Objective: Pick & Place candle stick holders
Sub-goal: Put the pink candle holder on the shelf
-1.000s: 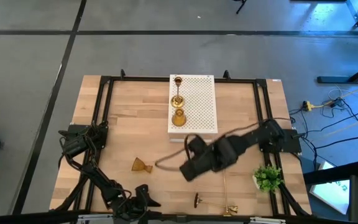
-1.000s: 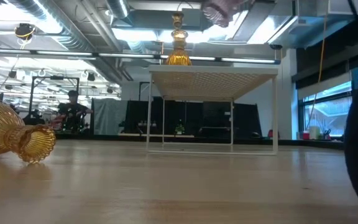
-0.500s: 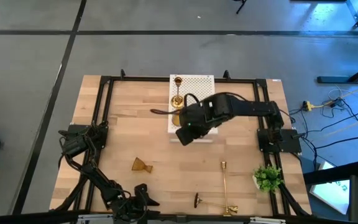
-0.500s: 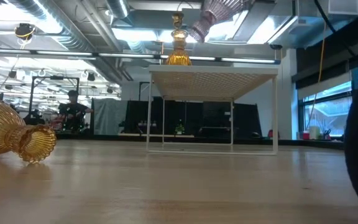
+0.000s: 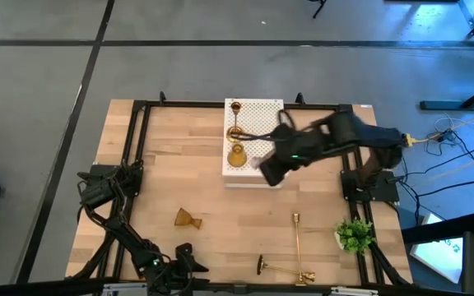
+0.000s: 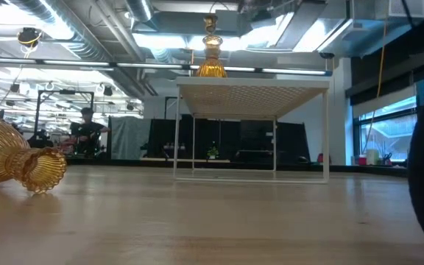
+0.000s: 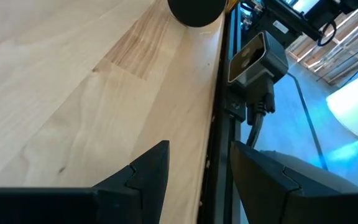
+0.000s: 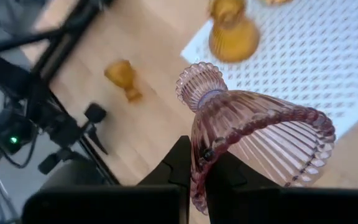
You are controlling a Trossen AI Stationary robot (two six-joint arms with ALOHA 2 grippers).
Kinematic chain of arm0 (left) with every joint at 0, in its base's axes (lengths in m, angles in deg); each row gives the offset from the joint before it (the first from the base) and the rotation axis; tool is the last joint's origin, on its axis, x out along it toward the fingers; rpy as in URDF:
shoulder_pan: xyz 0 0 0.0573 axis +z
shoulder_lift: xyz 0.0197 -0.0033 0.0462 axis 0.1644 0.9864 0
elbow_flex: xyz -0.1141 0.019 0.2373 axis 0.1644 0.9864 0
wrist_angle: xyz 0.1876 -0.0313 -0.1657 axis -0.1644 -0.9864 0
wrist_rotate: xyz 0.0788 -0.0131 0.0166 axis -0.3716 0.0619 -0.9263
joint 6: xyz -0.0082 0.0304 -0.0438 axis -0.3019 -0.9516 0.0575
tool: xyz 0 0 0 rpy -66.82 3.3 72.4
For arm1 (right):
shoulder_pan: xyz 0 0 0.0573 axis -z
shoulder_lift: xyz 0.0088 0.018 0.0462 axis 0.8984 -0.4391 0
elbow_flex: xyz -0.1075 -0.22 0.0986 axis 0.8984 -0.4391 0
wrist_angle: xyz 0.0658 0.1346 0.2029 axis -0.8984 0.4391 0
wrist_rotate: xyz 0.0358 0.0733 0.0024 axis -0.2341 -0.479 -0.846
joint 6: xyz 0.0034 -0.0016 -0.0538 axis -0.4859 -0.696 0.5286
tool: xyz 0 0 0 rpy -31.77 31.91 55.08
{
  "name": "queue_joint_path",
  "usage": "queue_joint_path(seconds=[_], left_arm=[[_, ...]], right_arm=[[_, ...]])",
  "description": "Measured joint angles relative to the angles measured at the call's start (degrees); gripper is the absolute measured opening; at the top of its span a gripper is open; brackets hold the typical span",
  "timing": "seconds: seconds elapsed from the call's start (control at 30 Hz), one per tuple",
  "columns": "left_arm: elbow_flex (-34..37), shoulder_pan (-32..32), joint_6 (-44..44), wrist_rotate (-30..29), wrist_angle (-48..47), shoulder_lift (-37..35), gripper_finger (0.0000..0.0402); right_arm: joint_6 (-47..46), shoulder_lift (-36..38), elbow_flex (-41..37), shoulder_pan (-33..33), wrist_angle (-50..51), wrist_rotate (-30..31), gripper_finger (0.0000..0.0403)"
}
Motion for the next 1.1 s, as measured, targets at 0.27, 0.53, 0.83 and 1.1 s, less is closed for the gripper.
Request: queue_joint_path(seconds=[0.27,0.53,0.83,1.1], left_arm=[[0.0,-0.6,1.9,-1.8,0.0,0.0,0.0166],[0.0,-0.7,2.3,-2.0,0.0,0.0,0.0166],[0.0,1.0,1.5,-1.4,-1.2,0.0,0.0166],[0.0,2.4,-0.2,1.5,-1.2,-0.1,0.0166]], right_arm=[[-6.0,8.0,-11.5,-2.3,-0.1,5.1,0.0020],[-10.7,17.1,-32.9,-1.5,0.3,-1.6,0.0020],[-7.9,18.3,-33.5,1.9,0.0,-4.9,0.0020],[-1.7,11.3,-31.3,3.1,0.0,-10.8,0.0020]])
